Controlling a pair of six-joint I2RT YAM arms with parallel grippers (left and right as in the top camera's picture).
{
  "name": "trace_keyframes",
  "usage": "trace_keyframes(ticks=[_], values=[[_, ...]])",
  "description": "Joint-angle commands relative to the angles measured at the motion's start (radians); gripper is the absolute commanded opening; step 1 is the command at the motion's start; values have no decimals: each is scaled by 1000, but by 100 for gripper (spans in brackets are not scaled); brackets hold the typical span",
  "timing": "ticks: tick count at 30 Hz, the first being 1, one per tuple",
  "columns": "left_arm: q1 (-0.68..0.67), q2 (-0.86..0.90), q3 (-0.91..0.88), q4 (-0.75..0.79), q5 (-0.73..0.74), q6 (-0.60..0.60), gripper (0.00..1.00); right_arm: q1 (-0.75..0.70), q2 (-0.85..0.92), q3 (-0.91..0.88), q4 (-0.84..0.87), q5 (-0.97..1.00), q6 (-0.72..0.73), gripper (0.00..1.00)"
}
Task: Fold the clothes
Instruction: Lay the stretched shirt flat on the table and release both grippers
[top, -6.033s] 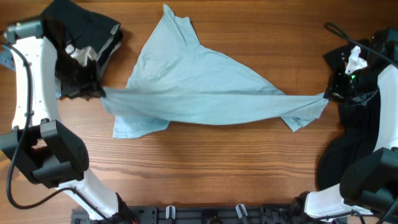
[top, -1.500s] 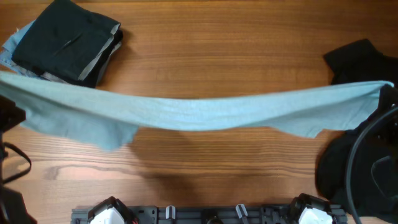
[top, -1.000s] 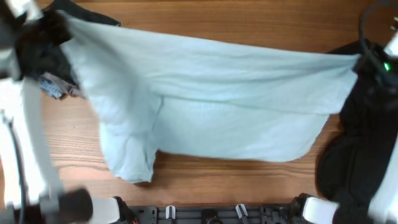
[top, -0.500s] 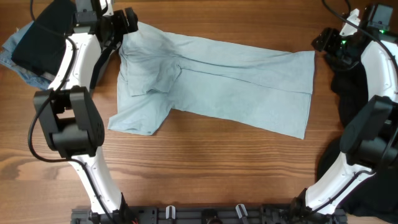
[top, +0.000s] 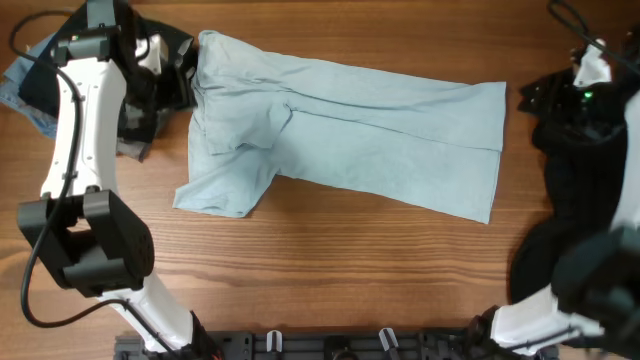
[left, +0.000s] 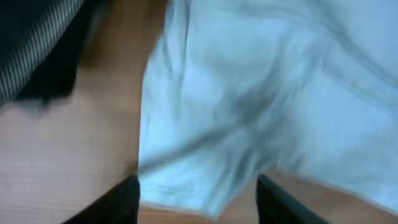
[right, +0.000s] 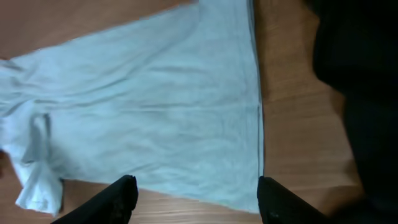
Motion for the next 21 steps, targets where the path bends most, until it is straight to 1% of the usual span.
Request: trace_keyframes(ticks=[1, 3, 4, 6, 9, 11, 12, 13, 17, 19, 21], values=[[11, -24, -13, -86, 5, 24, 59, 3, -206, 3, -52, 34, 28, 71], [11, -24, -57, -90, 2, 46, 61, 3, -247, -2, -97, 85, 102, 72], [11, -24, -83, -81, 2, 46, 63, 3, -251, -7, -115, 86, 101, 72], [11, -24, -146, -59, 2, 46, 64, 3, -247, -32, -139, 86, 100, 72], [20, -24, -242, -15, 2, 45, 68, 3, -233, -136, -121, 86, 137, 75], [33, -24, -310, 26, 2, 36, 70, 3, -216, -255, -67, 86, 179, 79], [43, -24, -348, 49, 3, 13, 71, 3, -206, -314, -33, 84, 188, 84], [54, -24, -385, 72, 2, -12, 71, 3, -192, -389, 9, 77, 211, 87], [85, -24, -494, 150, 6, -34, 73, 3, -151, -573, 145, 12, 242, 88], [92, -24, -555, 203, 6, -34, 73, 3, -129, -672, 262, -3, 288, 88], [93, -24, -595, 257, 9, -39, 74, 3, -115, -724, 329, -4, 315, 88]])
